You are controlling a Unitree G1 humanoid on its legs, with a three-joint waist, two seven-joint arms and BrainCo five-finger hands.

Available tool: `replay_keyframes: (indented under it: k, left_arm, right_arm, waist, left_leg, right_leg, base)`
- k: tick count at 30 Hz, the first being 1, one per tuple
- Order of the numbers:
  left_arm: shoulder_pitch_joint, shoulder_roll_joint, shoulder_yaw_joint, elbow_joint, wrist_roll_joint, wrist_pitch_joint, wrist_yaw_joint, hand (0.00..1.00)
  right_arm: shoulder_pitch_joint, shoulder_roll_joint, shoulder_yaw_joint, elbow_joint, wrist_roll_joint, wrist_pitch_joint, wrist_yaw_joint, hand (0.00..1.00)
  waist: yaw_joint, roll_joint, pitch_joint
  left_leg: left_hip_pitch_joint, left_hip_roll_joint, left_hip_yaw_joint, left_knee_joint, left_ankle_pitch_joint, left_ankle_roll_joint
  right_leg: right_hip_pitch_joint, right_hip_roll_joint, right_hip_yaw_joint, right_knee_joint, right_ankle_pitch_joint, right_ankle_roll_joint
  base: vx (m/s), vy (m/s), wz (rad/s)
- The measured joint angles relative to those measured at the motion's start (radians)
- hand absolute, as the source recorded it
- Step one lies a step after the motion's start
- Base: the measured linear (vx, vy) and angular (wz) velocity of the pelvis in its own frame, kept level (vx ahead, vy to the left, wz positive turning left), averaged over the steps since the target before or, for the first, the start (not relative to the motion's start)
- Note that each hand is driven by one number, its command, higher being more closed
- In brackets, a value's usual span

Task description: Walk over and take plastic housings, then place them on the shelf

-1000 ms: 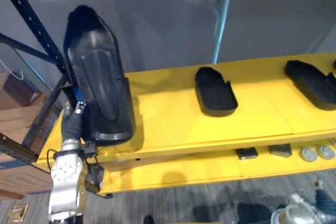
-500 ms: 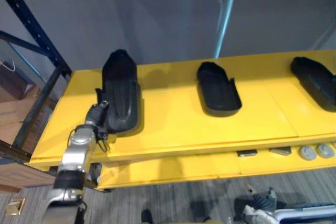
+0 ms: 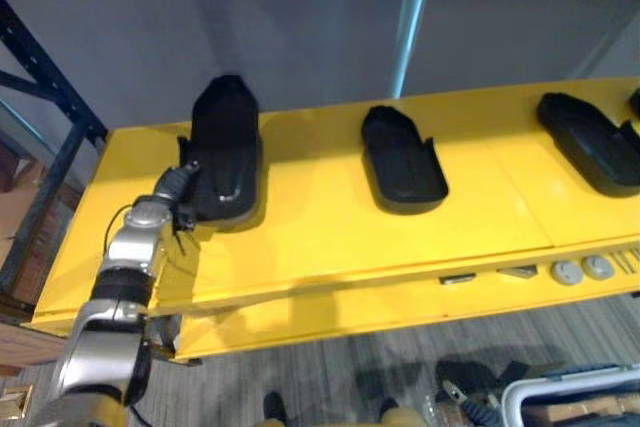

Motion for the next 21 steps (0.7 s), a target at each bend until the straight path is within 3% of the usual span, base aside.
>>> replay_keyframes:
  k: [6, 12, 15, 21]
  left_arm:
    - [0.0, -0.038, -0.007, 0.067, -0.102, 0.055, 0.022, 1.0]
    - [-0.004, -0.065, 0.003, 0.096, -0.197, 0.048, 0.076, 1.0]
    - [-0.003, -0.105, 0.01, 0.096, -0.267, 0.001, 0.135, 1.0]
    - [0.006, -0.203, 0.013, 0.082, -0.258, -0.088, 0.223, 1.0]
  right_arm:
    - [-0.001, 0.012, -0.037, 0.036, 0.001, -0.012, -0.001, 0.0]
    - [-0.001, 0.013, -0.053, 0.073, 0.013, -0.019, -0.001, 0.0]
    - [-0.006, 0.014, -0.067, 0.098, 0.016, -0.021, -0.001, 0.0]
    - [-0.013, 0.02, -0.063, 0.12, 0.021, -0.048, -0.003, 0.0]
  waist:
    - [-0.008, 0.001, 0.009]
    - [-0.007, -0.006, 0.019]
    - [-0.004, -0.009, 0.021]
    - [-0.004, -0.011, 0.022]
  left_leg:
    - [0.019, 0.0, 0.028, 0.0, -0.002, -0.003]
    - [0.032, 0.001, 0.028, 0.0, -0.007, -0.003]
    - [0.032, -0.001, 0.024, 0.0, -0.009, 0.0]
    - [0.03, -0.004, 0.011, 0.0, -0.01, 0.001]
  right_leg:
    - [0.006, 0.001, 0.021, -0.003, 0.0, -0.001]
    - [0.018, 0.002, 0.021, -0.005, -0.005, -0.009]
    - [0.021, 0.0, 0.018, -0.005, -0.006, -0.009]
    - [0.035, -0.002, -0.001, -0.016, -0.008, -0.008]
  base:
    - [0.01, 0.002, -0.1]
    - [0.0, 0.0, 0.0]
    - [-0.01, 0.004, 0.03]
    - [0.0, 0.0, 0.08]
